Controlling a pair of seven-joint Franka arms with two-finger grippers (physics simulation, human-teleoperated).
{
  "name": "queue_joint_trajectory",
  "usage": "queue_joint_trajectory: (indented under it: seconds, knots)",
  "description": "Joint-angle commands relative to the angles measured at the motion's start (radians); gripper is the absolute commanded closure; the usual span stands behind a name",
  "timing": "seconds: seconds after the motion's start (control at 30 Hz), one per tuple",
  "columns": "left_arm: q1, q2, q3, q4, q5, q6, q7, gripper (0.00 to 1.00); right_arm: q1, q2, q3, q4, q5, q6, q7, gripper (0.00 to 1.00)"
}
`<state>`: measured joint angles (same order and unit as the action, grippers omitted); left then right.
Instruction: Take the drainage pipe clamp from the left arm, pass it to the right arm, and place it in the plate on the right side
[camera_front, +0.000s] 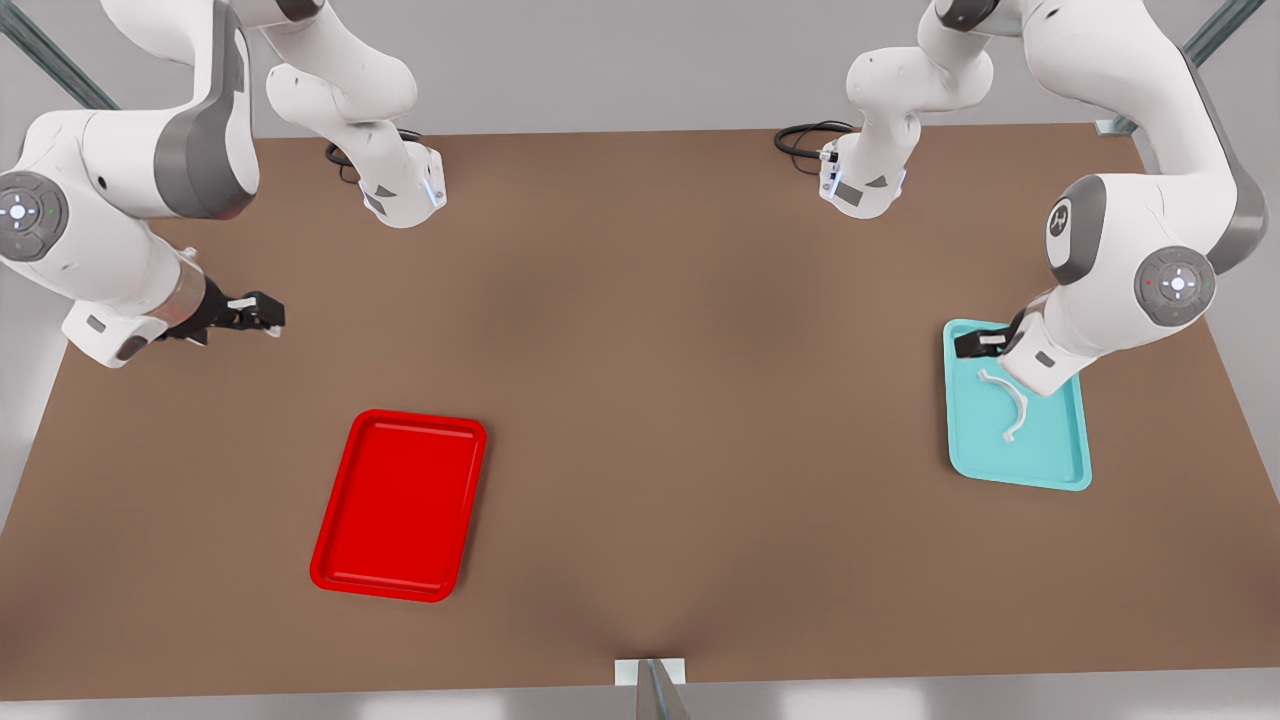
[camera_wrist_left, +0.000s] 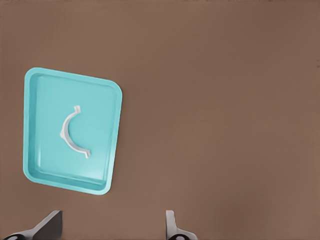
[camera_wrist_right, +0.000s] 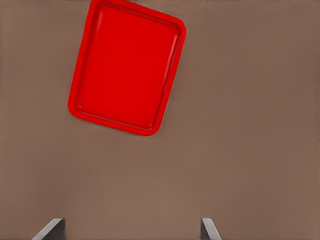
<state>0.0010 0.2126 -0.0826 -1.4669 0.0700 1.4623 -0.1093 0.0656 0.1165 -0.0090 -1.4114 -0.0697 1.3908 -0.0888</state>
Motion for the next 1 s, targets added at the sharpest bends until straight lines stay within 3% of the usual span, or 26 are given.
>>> queue_joint_trajectory:
  seconds: [0.0, 0.1, 0.23, 0.33, 0.4, 0.5, 0.53, 0.67, 0.97]
  knots:
    - [0.001, -0.001, 0.0, 0.0, 0.001, 0.033, -0.058, 0.0, 0.002, -0.001, 0.0, 0.0, 0.001, 0.028, -0.02, 0.0]
    - [0.02, 0.057, 0.001, 0.007, 0.005, 0.044, -0.04, 0.0, 0.0, -0.001, 0.0, -0.004, 0.004, 0.036, -0.025, 0.0]
    - [0.169, 0.307, 0.0, 0.051, 0.004, 0.409, 0.437, 0.0, 0.0, 0.0, 0.0, -0.008, 0.004, 0.037, -0.025, 0.0]
    - [0.274, 0.416, 0.0, 0.04, -0.03, 0.579, 0.842, 0.0, -0.001, 0.0, 0.001, -0.014, 0.005, 0.039, -0.026, 0.0]
    - [0.294, 0.456, 0.001, 0.04, -0.026, 0.593, 1.146, 0.0, -0.001, -0.001, 0.001, -0.021, 0.007, 0.039, -0.029, 0.0]
    - [0.333, 0.461, 0.014, -0.01, -0.022, 0.608, 1.382, 0.0, -0.001, 0.0, 0.001, -0.023, 0.007, 0.039, -0.032, 0.0]
    - [0.358, 0.444, 0.017, -0.098, -0.021, 0.731, 1.418, 0.0, 0.0, 0.0, 0.001, -0.023, 0.005, 0.039, -0.032, 0.0]
    - [0.369, 0.453, 0.043, -0.161, -0.019, 0.81, 1.539, 0.0, 0.0, 0.0, 0.001, -0.029, 0.005, 0.04, -0.032, 0.0]
    - [0.369, 0.419, 0.066, -0.337, -0.021, 0.917, 1.531, 0.0, 0.0, 0.0, 0.001, -0.038, 0.007, 0.042, -0.034, 0.0]
